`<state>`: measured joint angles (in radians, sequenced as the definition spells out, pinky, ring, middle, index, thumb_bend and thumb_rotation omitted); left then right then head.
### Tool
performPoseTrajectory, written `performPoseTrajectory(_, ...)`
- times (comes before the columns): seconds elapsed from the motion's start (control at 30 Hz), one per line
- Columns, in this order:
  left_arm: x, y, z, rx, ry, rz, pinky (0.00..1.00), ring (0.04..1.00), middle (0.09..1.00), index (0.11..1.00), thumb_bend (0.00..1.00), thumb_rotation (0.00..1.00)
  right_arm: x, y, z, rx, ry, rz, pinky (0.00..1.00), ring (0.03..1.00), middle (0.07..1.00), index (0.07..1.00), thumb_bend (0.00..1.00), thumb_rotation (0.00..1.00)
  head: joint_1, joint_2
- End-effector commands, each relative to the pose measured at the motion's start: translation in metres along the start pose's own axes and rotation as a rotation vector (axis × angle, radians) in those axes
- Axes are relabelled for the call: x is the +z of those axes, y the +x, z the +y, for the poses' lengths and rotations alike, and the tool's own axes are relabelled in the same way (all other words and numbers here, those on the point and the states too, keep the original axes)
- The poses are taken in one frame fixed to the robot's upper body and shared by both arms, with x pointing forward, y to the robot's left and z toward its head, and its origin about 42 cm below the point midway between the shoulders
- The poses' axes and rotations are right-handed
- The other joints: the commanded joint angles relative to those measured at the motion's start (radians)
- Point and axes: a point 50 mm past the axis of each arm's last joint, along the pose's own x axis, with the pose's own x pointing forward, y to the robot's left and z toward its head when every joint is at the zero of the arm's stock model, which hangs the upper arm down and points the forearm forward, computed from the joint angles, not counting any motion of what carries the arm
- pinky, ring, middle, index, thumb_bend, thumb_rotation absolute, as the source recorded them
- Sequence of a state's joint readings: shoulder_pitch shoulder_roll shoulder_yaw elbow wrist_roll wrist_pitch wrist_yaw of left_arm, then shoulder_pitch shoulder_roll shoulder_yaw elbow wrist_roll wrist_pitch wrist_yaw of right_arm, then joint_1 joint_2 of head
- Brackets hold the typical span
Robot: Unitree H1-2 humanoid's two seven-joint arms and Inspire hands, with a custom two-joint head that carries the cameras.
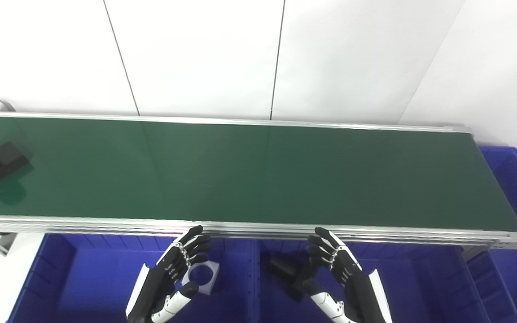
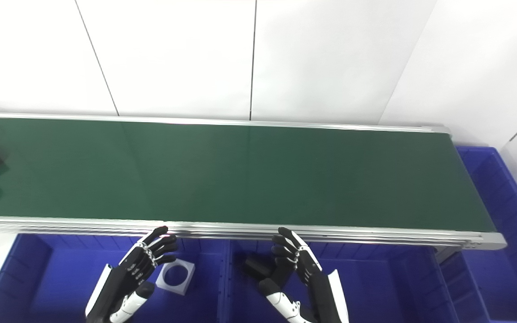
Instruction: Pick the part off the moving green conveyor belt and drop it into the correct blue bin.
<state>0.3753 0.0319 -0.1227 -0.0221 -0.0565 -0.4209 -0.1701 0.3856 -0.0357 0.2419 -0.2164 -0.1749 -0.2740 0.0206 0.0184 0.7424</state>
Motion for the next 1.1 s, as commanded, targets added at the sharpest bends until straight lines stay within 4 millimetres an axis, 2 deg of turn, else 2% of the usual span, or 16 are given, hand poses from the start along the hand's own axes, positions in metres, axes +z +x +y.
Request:
performPoseTrajectory(0.0,0.008,0.002,0.002,0.003,0.005,-0.045,0.75,0.797,0.82,0.87,0.83,0.7,0.011,0.003,0.0,-0.009,0.003,-0.083,0.7,0.777,0.818,0.867,0.56,0.57,0.001,0.0)
performPoseTrajectory(0.53,0.006,0.003,0.002,0.003,0.008,-0.043,0.75,0.799,0.82,0.87,0.82,0.7,0.009,0.003,0.0,-0.008,0.0,-0.078,0.71,0.776,0.815,0.86,0.56,0.57,0.006,-0.008)
performPoseTrajectory(0.7,0.001,0.004,-0.001,0.002,0.006,-0.038,0.76,0.801,0.821,0.869,0.81,0.69,0.005,0.004,-0.003,-0.01,-0.002,-0.075,0.71,0.778,0.815,0.862,0.55,0.56,0.05,-0.038)
performPoseTrajectory(0.9,-0.011,0.011,-0.01,0.004,-0.012,-0.017,0.74,0.792,0.815,0.86,0.82,0.66,-0.006,0.008,-0.009,-0.006,-0.004,-0.081,0.71,0.779,0.819,0.871,0.55,0.58,0.145,-0.118)
performPoseTrajectory(1.07,-0.017,0.015,-0.015,0.004,-0.025,-0.001,0.73,0.789,0.811,0.852,0.83,0.64,-0.013,0.01,-0.012,-0.007,0.001,-0.083,0.7,0.776,0.814,0.869,0.54,0.57,0.18,-0.153)
